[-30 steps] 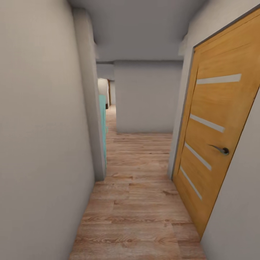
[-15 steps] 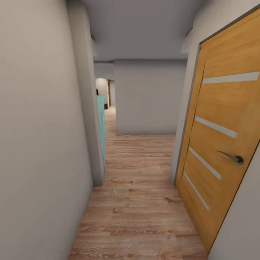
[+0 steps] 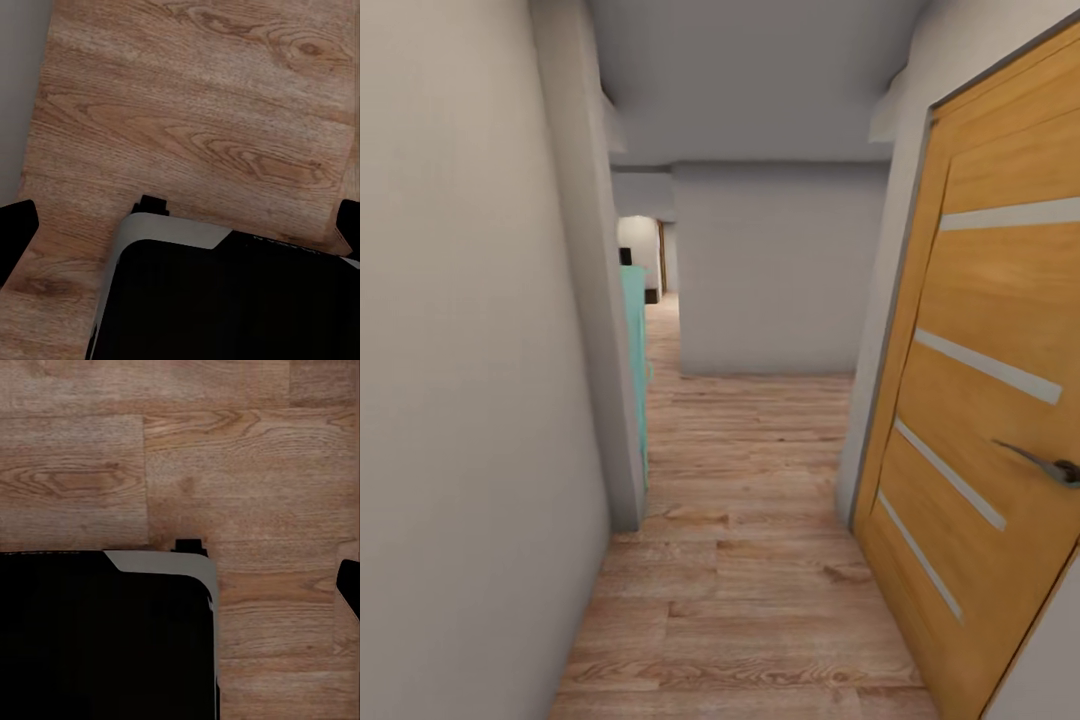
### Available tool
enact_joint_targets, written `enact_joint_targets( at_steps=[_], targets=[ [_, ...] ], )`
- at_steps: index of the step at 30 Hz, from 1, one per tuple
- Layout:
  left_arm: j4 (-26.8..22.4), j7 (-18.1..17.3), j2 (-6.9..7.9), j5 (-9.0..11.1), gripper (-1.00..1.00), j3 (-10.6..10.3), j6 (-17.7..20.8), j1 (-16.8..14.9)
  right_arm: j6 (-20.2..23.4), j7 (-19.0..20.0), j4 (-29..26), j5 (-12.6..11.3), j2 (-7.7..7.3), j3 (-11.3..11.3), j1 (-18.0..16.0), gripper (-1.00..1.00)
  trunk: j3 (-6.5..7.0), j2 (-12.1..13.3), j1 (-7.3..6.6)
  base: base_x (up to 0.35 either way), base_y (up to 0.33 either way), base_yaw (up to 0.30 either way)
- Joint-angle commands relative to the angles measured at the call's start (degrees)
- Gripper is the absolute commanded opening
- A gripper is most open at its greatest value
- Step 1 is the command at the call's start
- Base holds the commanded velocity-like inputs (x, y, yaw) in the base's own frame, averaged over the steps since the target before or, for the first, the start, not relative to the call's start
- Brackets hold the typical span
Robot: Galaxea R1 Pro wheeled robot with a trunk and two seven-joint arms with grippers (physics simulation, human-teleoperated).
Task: Move the two storage containers from the living room to the garage. In the garage, place one container on the floor and stack the other container on top of it (either order is fine).
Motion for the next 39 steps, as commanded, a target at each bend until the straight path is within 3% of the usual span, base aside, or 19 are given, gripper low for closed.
enact_joint_targets(
  at_steps=[1, 18, 39],
  targets=[
    [0.0, 0.0, 0.00, 0.5, 1.00, -0.5, -0.2, 0.0, -0.3, 0.2, 0.2, -0.1, -0.04, 0.0, -0.1, 1.00, -0.02, 0.0, 0.05, 0.314, -0.090, 0.000],
    [0.0, 0.0, 0.08, 0.5, 1.00, -0.5, -0.2, 0.0, -0.3, 0.2, 0.2, -0.1, -0.02, -0.1, -0.1, 1.00, -0.02, 0.0, 0.05, 0.310, -0.104, 0.000],
    [0.0, 0.0, 0.09, 0.5, 1.00, -0.5, -0.2, 0.0, -0.1, 0.2, 0.2, 0.2, -0.07, 0.1, 0.0, 1.00, -0.02, 0.0, 0.05, 0.320, -0.004, 0.000]
  ],
)
